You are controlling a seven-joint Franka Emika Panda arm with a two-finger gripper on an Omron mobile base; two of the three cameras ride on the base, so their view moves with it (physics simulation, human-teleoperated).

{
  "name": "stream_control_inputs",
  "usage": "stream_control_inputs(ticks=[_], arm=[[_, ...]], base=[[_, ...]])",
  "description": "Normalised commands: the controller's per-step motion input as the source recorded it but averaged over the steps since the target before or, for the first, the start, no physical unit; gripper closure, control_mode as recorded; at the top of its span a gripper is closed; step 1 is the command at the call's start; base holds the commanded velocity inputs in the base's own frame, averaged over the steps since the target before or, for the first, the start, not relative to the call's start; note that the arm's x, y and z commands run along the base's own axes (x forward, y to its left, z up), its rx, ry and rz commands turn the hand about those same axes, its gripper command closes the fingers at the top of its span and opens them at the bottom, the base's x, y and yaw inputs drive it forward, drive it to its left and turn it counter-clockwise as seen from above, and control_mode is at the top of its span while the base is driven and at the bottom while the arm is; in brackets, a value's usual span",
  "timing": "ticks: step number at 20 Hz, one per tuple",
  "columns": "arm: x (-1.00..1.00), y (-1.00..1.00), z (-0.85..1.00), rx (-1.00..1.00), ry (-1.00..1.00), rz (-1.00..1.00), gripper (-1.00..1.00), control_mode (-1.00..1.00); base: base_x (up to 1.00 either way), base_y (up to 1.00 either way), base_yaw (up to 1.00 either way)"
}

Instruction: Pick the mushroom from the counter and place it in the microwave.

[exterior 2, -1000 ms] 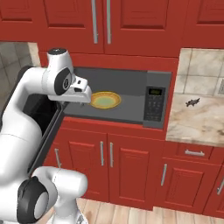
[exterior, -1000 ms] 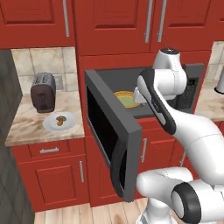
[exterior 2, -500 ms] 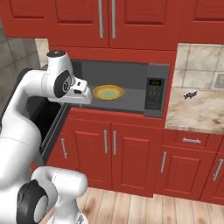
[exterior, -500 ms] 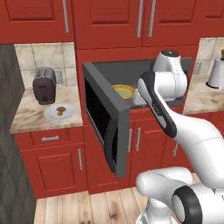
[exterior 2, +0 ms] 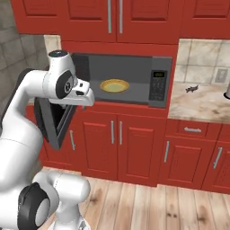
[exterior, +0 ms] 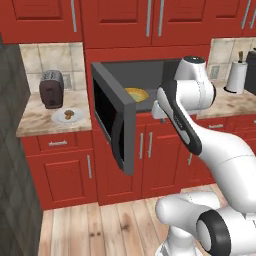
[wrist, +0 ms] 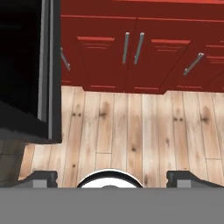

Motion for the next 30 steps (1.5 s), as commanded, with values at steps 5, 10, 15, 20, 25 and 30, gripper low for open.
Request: stream_control_inputs(ticks=[5,10,15,20,25,30], arm=[[0.00,0.00,0.00,0.00,0.00,0.00,-1.00,1.00],[0.00,0.00,0.00,0.00,0.00,0.00,-1.00,1.00],[0.00,0.00,0.00,0.00,0.00,0.00,-1.00,1.00],[0.00,0.00,0.00,0.00,0.00,0.00,-1.00,1.00],[0.00,0.00,0.00,0.00,0.00,0.00,-1.00,1.00],[0.00,0.00,0.00,0.00,0.00,0.00,-1.00,1.00]], base=[[-0.61,-0.02,0.00],[-0.66,-0.01,0.00],[-0.57,0.00,0.00],[-0.18,0.36,0.00],[-0.09,0.75,-0.02],[-0.07,0.78,-0.05]])
